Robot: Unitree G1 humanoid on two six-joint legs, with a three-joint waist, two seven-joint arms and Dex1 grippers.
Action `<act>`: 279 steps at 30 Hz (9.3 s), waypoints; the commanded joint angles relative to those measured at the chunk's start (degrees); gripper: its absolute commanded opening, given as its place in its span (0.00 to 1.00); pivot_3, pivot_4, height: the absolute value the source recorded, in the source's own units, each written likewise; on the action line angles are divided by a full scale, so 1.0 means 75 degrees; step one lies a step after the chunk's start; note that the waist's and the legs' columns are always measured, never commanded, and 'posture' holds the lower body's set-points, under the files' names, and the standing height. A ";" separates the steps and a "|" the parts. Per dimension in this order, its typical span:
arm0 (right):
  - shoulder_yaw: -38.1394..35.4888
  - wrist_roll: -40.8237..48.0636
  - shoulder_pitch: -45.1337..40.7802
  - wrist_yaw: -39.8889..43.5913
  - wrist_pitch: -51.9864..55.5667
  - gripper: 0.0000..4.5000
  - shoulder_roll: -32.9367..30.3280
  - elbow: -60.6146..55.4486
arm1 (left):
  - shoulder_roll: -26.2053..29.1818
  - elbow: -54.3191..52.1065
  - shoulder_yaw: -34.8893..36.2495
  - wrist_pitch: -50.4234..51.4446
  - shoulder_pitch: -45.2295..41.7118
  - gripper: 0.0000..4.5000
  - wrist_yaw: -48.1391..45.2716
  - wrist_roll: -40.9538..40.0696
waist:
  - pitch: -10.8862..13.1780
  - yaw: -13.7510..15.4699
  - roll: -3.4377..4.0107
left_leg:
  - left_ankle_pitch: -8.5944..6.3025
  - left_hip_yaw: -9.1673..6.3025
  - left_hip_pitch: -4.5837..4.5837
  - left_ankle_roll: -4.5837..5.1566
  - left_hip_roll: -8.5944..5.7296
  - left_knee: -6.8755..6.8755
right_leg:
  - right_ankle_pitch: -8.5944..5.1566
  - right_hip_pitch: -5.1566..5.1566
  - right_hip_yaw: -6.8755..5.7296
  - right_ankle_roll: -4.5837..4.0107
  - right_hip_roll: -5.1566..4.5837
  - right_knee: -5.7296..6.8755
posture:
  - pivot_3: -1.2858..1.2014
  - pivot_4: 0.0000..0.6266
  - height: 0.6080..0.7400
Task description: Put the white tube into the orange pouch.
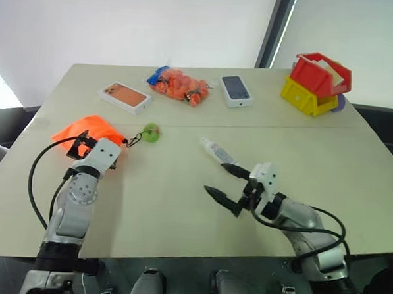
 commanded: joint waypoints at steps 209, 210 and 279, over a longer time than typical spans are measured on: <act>0.0169 -0.2048 -0.5892 -0.2994 0.0511 0.70 0.3978 0.7722 | 0.1814 -0.4625 0.1583 0.2962 0.3439 0.85 -0.5884 -0.8282 | 0.0013 -0.0261 0.0032 | 0.0004 -0.0001 -0.0012 0.0000 0.0006 -0.0018 | 0.0020 -0.0061 0.0005 -0.0043 0.0002 0.0011 | 0.52 0.24 1.00; 0.0149 -0.2057 -0.5919 -0.2987 0.0453 0.59 0.3988 0.7804 | 0.1824 -0.4623 0.1578 0.2960 0.3439 0.85 -0.5867 -0.8289 | 0.0013 -0.0260 0.0033 | 0.0004 -0.0001 -0.0012 0.0000 0.0006 -0.0018 | 0.0020 -0.0062 0.0005 -0.0043 0.0001 0.0011 | 0.52 0.24 1.00; -0.0986 0.0989 -0.1799 -0.2440 0.2500 0.00 0.1640 -0.0932 | 0.0894 0.2608 -0.3076 0.1119 -0.3438 0.61 -1.0603 -0.4751 | 0.0003 -0.0224 0.0015 | 0.0005 -0.0029 -0.0004 0.0005 0.0005 -0.0007 | 0.0012 -0.0017 0.0004 -0.0027 0.0030 0.0018 | 0.52 0.24 1.00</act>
